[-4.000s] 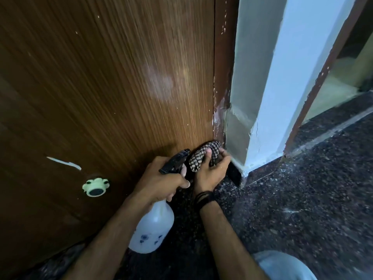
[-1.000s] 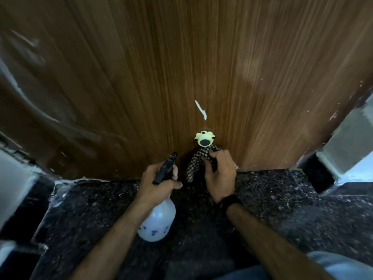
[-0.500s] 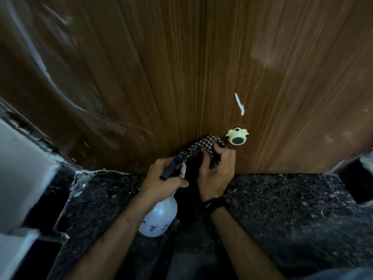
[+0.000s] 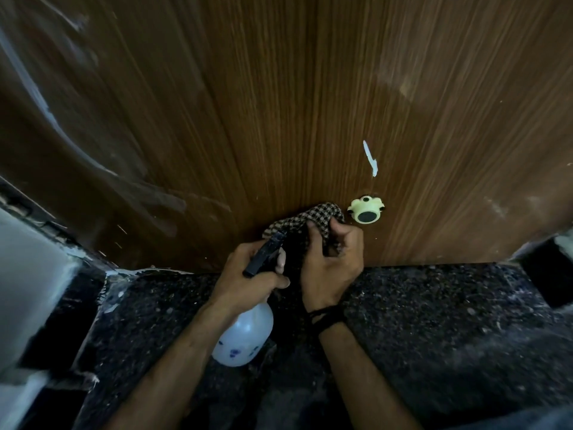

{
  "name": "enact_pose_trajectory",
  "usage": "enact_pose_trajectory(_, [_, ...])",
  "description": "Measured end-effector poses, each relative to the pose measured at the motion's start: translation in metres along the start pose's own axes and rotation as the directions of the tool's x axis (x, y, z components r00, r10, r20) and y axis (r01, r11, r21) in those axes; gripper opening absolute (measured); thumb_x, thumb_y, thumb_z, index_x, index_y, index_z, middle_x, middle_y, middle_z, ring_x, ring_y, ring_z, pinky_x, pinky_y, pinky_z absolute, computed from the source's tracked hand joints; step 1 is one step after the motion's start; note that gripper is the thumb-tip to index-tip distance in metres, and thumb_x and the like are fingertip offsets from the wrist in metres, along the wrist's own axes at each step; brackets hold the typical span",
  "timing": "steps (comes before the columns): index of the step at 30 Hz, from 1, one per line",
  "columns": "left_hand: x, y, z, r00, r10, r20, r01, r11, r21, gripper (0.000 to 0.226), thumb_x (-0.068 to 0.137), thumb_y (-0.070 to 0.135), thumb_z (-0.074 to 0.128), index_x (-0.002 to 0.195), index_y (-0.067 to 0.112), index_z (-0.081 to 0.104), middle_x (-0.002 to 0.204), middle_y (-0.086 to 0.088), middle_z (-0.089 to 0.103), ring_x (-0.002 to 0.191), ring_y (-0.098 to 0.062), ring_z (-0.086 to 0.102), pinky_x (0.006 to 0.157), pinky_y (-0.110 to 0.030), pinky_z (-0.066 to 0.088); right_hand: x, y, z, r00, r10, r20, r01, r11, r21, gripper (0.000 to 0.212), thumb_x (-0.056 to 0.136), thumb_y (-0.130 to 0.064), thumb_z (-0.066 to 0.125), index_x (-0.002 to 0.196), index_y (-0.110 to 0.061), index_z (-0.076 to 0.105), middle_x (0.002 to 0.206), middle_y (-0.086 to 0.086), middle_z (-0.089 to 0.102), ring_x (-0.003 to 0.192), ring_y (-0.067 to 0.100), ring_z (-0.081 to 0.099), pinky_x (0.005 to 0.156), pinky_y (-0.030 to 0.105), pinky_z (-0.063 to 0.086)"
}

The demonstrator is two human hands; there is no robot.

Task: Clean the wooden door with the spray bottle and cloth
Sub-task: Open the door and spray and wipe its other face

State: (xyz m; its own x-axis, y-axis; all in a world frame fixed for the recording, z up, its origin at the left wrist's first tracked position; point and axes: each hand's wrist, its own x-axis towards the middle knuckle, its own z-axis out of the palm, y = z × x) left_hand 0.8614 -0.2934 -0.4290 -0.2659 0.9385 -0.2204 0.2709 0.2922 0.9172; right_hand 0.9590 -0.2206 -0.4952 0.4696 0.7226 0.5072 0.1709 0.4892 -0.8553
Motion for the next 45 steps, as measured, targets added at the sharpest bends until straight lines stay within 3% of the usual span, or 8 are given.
enact_pose_trajectory(8, [-0.001,0.003,0.007,1.0,0.011,0.008,-0.011,1.0,-0.005,0.019,0.078,-0.013,0.068,0.081,0.001,0.057,0.071,-0.001,0.058,0.053,-0.015,0.049,0.049,-0.023,0.039,-0.007,0.04,-0.019,0.967,0.224,-0.124,-0.235,0.968,-0.087,0.022,0.084,-0.006,0.077,0.092,0.0,0.057,0.087,0.006,0.056,0.081,0.019,0.053,0.074,0.038,0.048])
enact_pose_trajectory(16, [-0.015,-0.011,-0.008,0.989,-0.08,-0.123,0.073,0.995,-0.064,0.022,0.077,-0.01,0.069,0.075,0.01,0.06,0.068,0.001,0.057,0.054,-0.014,0.05,0.054,-0.026,0.041,0.0,0.005,-0.009,0.927,-0.228,0.297,0.266,0.96,-0.091,0.016,0.083,0.003,0.078,0.09,-0.002,0.064,0.086,0.008,0.059,0.079,0.026,0.06,0.068,0.043,0.051])
enact_pose_trajectory(19, [-0.025,-0.017,-0.024,0.984,-0.092,-0.151,0.079,0.993,-0.088,0.029,0.078,-0.012,0.067,0.072,0.015,0.058,0.066,0.0,0.055,0.052,-0.016,0.049,0.051,-0.025,0.041,0.014,-0.018,0.005,0.826,-0.476,0.302,0.528,0.841,-0.119,0.013,0.087,0.001,0.075,0.097,-0.006,0.073,0.088,0.008,0.066,0.08,0.03,0.061,0.074,0.037,0.049])
enact_pose_trajectory(24, [-0.037,-0.02,-0.053,0.985,-0.076,-0.155,0.056,0.99,-0.132,0.025,0.079,-0.015,0.065,0.078,0.008,0.057,0.071,-0.013,0.049,0.052,-0.022,0.045,0.049,-0.026,0.038,0.038,-0.019,0.037,0.454,-0.828,0.328,0.891,0.415,-0.185,0.027,0.092,-0.012,0.067,0.116,-0.025,0.071,0.123,-0.005,0.064,0.107,0.02,0.054,0.081,0.041,0.045])
enact_pose_trajectory(27, [-0.038,-0.02,-0.065,0.982,-0.084,-0.172,0.056,0.985,-0.162,0.025,0.079,-0.016,0.065,0.078,0.008,0.057,0.071,-0.014,0.047,0.05,-0.022,0.043,0.047,-0.027,0.038,0.044,-0.006,0.038,0.318,-0.868,0.381,0.948,0.287,-0.139,0.035,0.097,-0.011,0.055,0.131,-0.02,0.06,0.138,-0.003,0.051,0.116,0.019,0.048,0.096,0.037,0.037])
enact_pose_trajectory(34, [-0.024,-0.027,-0.07,0.961,-0.098,-0.257,0.026,0.962,-0.271,0.027,0.083,-0.012,0.067,0.075,0.011,0.057,0.069,-0.012,0.048,0.046,-0.018,0.042,0.047,-0.026,0.037,0.048,-0.005,0.043,0.235,-0.858,0.457,0.972,0.22,-0.086,0.044,0.092,-0.006,0.052,0.135,-0.013,0.054,0.146,0.005,0.047,0.139,0.021,0.034,0.12,0.037,0.019])
enact_pose_trajectory(40, [-0.016,-0.035,-0.061,0.911,-0.159,-0.381,0.003,0.925,-0.38,0.036,0.083,-0.008,0.071,0.066,0.018,0.053,0.057,-0.009,0.042,0.042,-0.018,0.039,0.044,-0.025,0.035,0.051,-0.012,0.046,-0.124,-0.746,0.654,0.985,-0.014,0.171,0.05,0.096,-0.015,0.047,0.144,-0.001,0.042,0.154,0.017,0.034,0.141,0.03,0.033,0.123,0.045,0.016])
enact_pose_trajectory(45, [-0.016,-0.033,-0.069,0.916,-0.139,-0.377,-0.019,0.922,-0.387,0.038,0.084,-0.007,0.071,0.064,0.02,0.054,0.062,-0.009,0.044,0.041,-0.017,0.037,0.043,-0.024,0.034,0.058,-0.056,0.075,-0.016,-0.835,0.55,0.992,0.055,0.112,0.039,0.101,-0.001,0.044,0.14,0.0,0.048,0.15,0.018,0.038,0.138,0.033,0.037,0.122,0.047,0.019])
